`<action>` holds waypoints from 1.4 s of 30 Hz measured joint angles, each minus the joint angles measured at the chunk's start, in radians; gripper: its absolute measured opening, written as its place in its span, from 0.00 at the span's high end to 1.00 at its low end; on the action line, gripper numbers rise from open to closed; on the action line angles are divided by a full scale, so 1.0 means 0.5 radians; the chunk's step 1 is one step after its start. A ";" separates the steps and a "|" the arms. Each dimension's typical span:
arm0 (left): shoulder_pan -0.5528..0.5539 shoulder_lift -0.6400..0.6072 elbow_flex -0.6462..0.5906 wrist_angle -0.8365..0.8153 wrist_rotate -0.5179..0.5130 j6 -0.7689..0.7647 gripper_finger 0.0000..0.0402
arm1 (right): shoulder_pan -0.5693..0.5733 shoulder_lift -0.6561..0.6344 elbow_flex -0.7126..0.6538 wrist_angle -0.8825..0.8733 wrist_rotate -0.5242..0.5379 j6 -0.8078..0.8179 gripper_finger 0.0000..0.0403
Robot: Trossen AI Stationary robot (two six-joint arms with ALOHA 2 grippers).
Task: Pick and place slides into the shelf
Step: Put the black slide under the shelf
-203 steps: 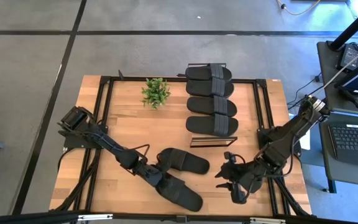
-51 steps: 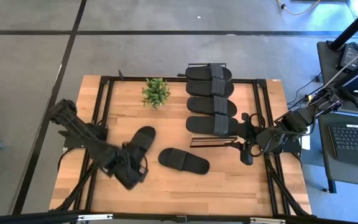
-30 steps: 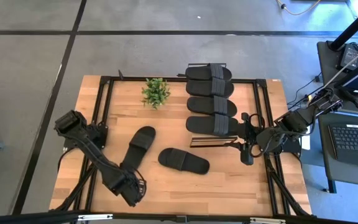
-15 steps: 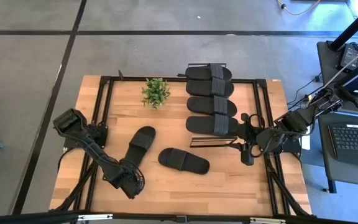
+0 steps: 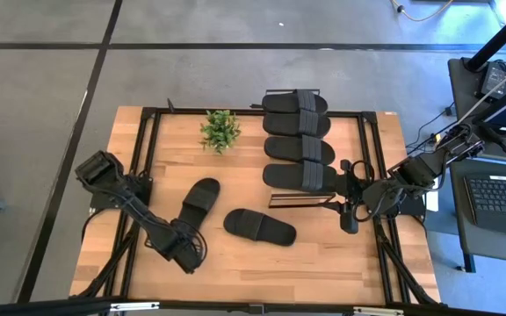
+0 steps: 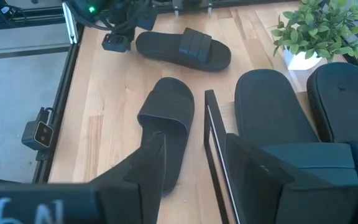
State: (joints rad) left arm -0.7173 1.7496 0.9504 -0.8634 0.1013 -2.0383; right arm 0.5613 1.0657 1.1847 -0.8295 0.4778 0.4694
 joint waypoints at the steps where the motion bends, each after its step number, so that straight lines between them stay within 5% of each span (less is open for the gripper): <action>1: 0.011 0.001 0.000 -0.029 -0.003 0.025 0.59 | 0.000 0.000 0.000 0.000 0.000 0.000 0.59; 19: 0.416 0.021 -0.027 -0.564 -0.209 0.645 0.59 | 0.000 0.001 0.000 0.006 0.005 0.002 0.59; 32: 1.090 0.015 -0.018 -0.592 -0.519 1.526 0.59 | -0.001 0.002 0.000 0.003 0.005 0.101 0.59; 42: 1.554 0.009 -0.014 -0.398 -0.520 2.168 0.59 | -0.001 0.002 -0.003 -0.004 0.004 0.161 0.59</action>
State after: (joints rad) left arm 0.0598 1.7543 0.9436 -1.0622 -0.1585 -0.9546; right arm 0.5610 1.0668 1.1833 -0.8316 0.4798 0.5497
